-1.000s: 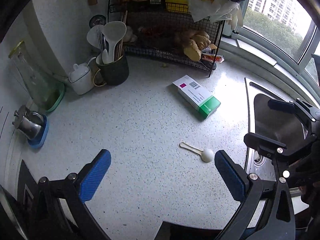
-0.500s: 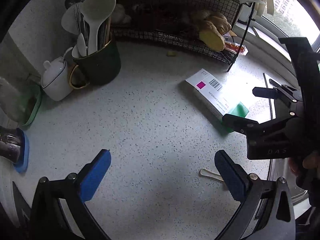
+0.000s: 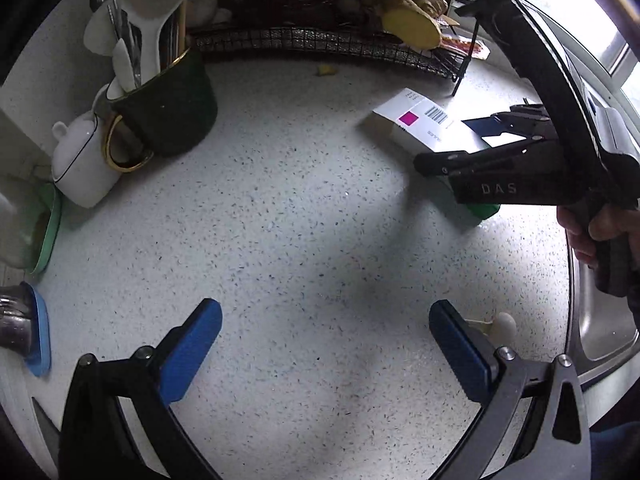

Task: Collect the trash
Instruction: 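Grasp the white-and-green capsule box with the right tool, then grasp the white plastic spoon handle with the left tool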

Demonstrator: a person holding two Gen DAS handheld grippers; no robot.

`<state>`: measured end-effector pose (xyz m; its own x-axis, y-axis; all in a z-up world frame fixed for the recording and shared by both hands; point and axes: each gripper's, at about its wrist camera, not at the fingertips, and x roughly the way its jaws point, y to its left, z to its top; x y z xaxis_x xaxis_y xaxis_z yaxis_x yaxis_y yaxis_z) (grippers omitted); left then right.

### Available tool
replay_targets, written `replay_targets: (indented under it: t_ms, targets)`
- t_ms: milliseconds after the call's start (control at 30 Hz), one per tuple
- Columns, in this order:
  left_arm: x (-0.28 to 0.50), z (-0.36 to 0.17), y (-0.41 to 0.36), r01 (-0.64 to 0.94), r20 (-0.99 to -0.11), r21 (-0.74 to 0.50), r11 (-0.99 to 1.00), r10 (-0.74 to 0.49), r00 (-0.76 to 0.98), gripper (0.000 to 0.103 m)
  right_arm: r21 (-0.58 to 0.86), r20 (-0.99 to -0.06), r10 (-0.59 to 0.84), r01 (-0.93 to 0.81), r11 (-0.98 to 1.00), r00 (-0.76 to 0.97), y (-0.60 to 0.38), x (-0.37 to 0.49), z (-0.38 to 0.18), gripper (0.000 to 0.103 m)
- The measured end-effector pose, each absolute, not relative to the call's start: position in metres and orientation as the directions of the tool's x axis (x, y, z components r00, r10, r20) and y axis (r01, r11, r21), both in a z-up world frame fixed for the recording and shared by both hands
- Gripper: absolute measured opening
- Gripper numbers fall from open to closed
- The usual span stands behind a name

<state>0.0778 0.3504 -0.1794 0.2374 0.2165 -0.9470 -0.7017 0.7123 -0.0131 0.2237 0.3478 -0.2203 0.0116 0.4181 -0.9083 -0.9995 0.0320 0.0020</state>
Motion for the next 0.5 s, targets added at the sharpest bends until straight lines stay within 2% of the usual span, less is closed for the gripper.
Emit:
replay_targets:
  t_ms: [33, 300, 500]
  targets:
    - [0.079, -0.179, 0.348, -0.681, -0.945, -0.014, 0.732, 0.212, 0.248, 0.103, -0.011, -0.906, 0.423, -1.0, 0.028, 0.022, 0.346, 0.222, -0.219, 0.057]
    - [0.113, -0.184, 0.326, -0.366, -0.948, 0.032, 0.93, 0.144, 0.283, 0.103, 0.072, -0.902, 0.431, -0.992, 0.105, -0.02, 0.288, 0.235, -0.196, 0.056]
    - [0.141, -0.199, 0.308, -0.171, -0.948, 0.05, 0.984, 0.101, 0.302, 0.103, 0.092, -0.905, 0.425, -0.983, 0.156, -0.017, 0.238, 0.244, -0.188, 0.056]
